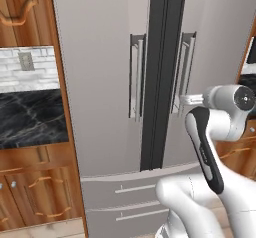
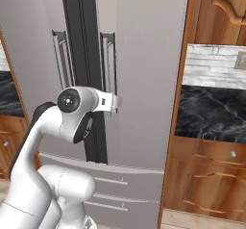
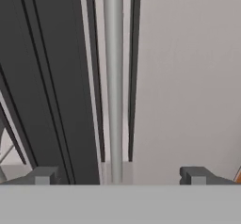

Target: Gather the bell peppers from the fridge and place them on a tray on the dining counter. Then gather the fish and chicken drumstick from the fridge and place them on the other tray.

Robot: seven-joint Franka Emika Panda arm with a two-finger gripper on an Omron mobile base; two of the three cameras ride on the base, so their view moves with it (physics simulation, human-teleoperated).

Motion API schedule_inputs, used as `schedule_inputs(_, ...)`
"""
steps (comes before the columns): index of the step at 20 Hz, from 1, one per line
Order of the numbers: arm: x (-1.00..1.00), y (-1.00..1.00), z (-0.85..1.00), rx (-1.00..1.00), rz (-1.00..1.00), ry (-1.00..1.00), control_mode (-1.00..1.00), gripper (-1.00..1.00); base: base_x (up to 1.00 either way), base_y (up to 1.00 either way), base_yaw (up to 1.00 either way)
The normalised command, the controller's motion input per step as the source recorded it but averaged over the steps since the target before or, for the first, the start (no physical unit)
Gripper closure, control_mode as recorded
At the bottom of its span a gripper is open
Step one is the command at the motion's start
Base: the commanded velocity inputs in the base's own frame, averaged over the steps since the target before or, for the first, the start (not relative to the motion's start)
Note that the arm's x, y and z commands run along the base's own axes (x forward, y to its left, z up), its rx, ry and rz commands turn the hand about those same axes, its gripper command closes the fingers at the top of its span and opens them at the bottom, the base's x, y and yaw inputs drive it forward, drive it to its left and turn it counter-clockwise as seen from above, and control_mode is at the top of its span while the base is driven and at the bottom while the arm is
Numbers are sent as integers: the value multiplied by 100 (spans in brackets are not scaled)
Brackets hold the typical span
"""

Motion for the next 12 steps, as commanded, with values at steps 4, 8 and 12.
schedule_inputs(4, 36, 0, 0, 0, 0, 1, -100, -100, 0, 0, 0)
schedule_inputs(8, 33, 0, 0, 0, 0, 0, -100, -100, 0, 0, 0)
schedule_inputs(12, 26, 0, 0, 0, 0, 0, -100, -100, 0, 0, 0)
